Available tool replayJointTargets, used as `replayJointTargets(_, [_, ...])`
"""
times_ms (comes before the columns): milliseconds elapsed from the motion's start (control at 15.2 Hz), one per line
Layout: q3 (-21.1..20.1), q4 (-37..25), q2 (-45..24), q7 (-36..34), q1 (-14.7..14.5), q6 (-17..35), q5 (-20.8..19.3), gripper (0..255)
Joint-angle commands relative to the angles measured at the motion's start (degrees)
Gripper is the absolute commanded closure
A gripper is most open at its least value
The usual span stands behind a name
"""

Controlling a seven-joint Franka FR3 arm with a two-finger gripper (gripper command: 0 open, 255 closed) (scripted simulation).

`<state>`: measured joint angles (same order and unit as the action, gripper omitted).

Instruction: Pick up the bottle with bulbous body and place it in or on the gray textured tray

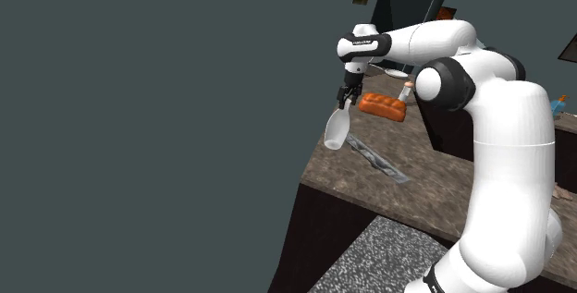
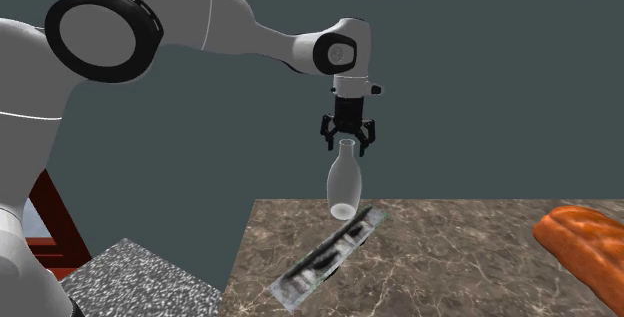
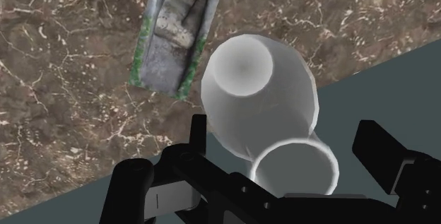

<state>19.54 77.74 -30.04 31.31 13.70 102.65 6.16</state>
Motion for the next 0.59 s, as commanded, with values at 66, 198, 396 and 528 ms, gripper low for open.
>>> replayJointTargets(66, [0.0,0.1,0.0,0.0,0.0,0.1,0.0,0])
replayJointTargets(198, [0.0,0.1,0.0,0.0,0.0,0.1,0.0,0])
replayJointTargets(396, [0.0,0.1,0.0,0.0,0.0,0.1,0.0,255])
replayJointTargets(528, [0.0,0.1,0.0,0.0,0.0,0.1,0.0,255])
